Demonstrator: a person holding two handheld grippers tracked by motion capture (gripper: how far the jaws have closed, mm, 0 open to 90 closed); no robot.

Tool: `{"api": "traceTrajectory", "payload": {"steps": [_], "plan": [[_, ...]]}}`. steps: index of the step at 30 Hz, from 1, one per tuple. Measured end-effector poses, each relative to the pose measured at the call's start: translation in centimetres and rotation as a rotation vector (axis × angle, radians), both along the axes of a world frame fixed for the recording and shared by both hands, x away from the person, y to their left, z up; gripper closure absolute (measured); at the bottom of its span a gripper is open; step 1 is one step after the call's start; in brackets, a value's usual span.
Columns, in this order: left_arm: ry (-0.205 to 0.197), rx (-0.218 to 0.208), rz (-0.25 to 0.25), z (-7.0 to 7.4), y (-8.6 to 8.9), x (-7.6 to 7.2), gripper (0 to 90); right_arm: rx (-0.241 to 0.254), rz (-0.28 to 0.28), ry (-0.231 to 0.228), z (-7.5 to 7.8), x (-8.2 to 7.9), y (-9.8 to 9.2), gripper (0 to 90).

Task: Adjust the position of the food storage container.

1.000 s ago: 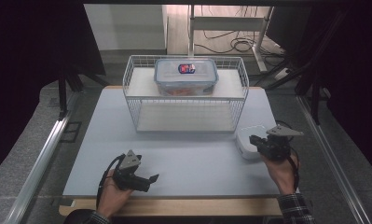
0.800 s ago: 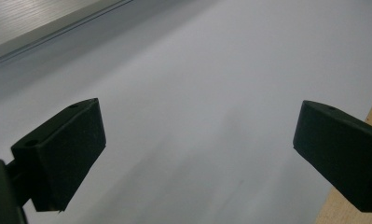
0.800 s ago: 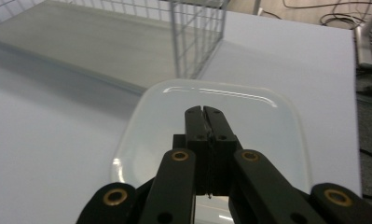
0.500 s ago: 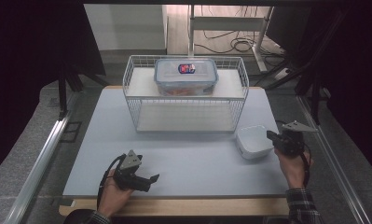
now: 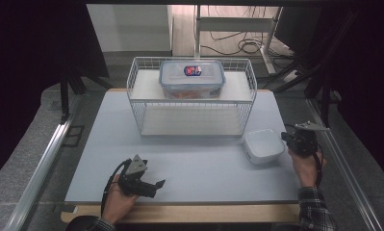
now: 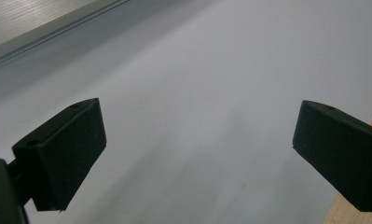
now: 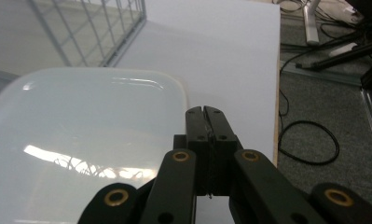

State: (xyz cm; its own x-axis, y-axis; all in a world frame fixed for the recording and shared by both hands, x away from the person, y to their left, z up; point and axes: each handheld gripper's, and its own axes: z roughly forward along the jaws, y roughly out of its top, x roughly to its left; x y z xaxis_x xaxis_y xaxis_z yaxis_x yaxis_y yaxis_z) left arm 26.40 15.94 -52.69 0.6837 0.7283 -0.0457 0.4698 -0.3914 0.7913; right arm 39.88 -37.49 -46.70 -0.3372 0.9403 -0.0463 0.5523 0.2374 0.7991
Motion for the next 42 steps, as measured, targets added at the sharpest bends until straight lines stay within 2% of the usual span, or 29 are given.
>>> {"api": "traceTrajectory", "payload": {"steps": [3, 5, 7, 12, 21, 31, 42], "plan": [[0.002, 0.003, 0.001, -0.1, -0.1, 0.0, 2.4, 0.009, -0.004, 0.022, -0.4, 0.5, -0.3, 89.2], [0.002, 0.008, -0.002, -0.1, -0.1, 0.0, 2.4, 0.020, 0.012, 0.034, -0.6, 0.7, -0.4, 89.3], [0.002, 0.009, -0.004, -0.1, -0.2, 0.0, 2.4, 0.013, 0.012, 0.039, -0.6, 0.7, -0.2, 89.3], [-0.001, 0.019, -0.007, -0.1, -0.3, 0.0, 2.5, 0.026, 0.052, 0.053, -0.6, 0.5, 0.3, 89.3], [-0.006, 0.022, -0.009, -0.1, -0.4, -0.1, 2.5, 0.010, 0.144, 0.073, -0.6, -0.2, 3.3, 89.2], [-0.009, 0.028, -0.013, -0.1, -0.4, -0.1, 2.5, 0.013, 0.217, 0.097, -0.7, -0.8, 6.5, 89.3], [-0.011, 0.030, -0.014, -0.1, -0.4, -0.1, 2.5, -0.001, 0.343, 0.118, -0.9, -2.1, 10.6, 89.2]]}}
